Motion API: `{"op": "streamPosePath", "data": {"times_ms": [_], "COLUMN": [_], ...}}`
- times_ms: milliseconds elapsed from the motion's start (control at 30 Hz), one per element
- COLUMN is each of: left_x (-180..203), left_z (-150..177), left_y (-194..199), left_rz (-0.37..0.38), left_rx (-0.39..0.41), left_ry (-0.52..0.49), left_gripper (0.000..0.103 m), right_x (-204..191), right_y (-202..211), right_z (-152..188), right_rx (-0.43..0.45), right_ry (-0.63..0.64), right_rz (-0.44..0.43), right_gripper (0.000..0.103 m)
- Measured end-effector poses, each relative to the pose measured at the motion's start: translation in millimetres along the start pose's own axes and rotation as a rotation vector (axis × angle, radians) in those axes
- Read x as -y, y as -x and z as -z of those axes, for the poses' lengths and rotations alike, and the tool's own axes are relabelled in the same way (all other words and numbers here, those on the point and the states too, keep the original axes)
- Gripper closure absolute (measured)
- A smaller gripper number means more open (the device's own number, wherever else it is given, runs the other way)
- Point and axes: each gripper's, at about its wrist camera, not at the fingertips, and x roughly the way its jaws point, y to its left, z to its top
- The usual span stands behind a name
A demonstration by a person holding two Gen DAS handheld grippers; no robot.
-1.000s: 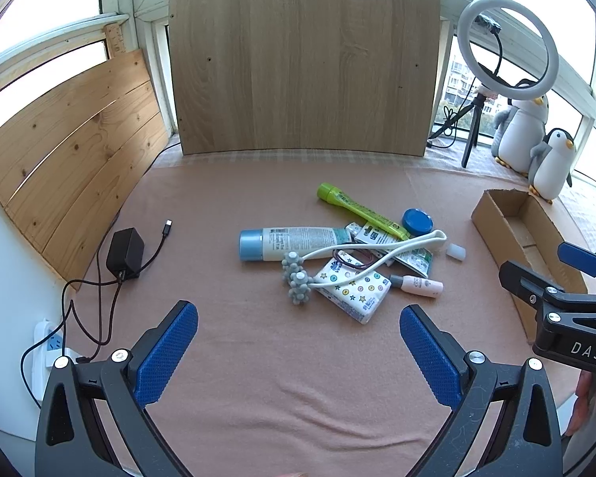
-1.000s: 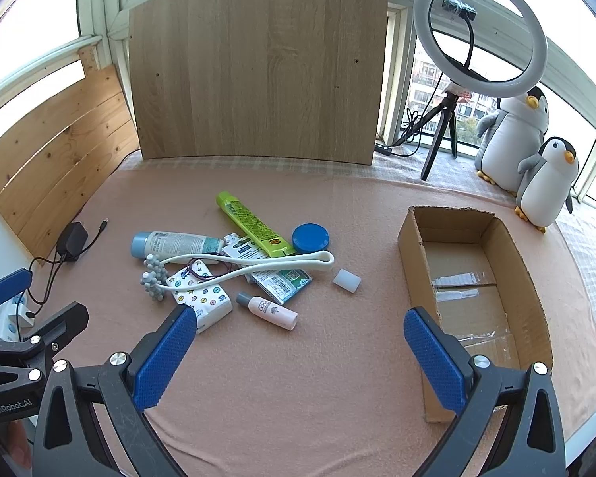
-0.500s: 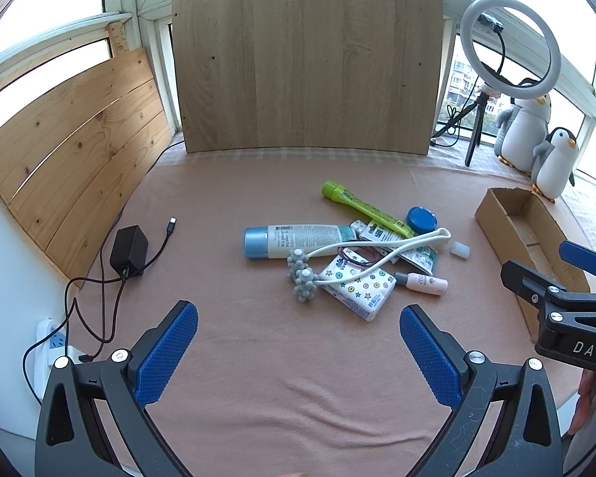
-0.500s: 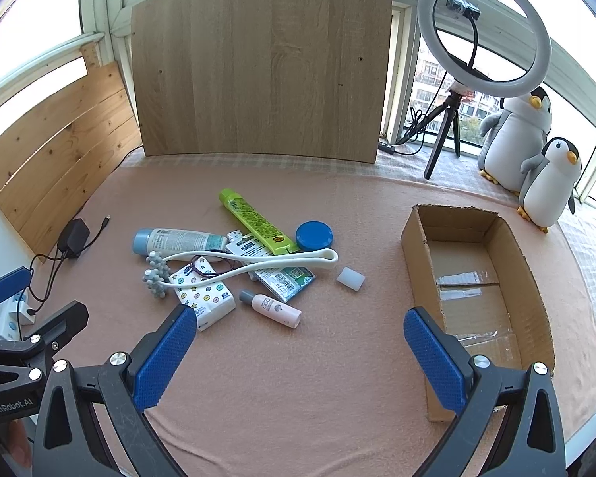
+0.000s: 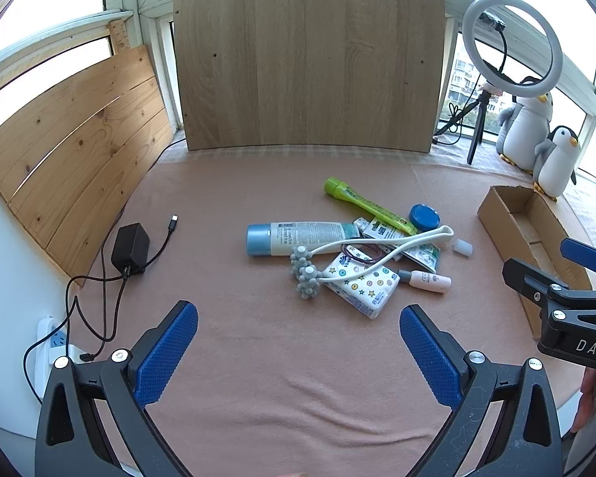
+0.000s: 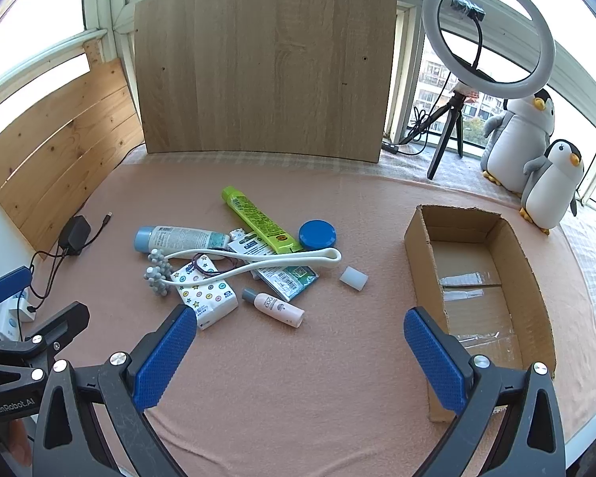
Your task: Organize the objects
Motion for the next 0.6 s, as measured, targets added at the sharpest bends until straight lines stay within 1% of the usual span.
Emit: {"op": "streamPosePath", "data": {"times_ms": [600], "left_x": [-1.2], "left_z": [-1.8], "left_y": [-3.8], "left_rz": [-0.005], "left_rx": [-0.008], "left_ry": [0.0], "left_gripper": [0.0], "right_x": [-1.4], "right_y": [-5.9], "right_z": [-2.7], "right_rx": [-0.01], "right_ry": [0.005], "right_rz": [-0.001], "right_gripper": [0.0]}}
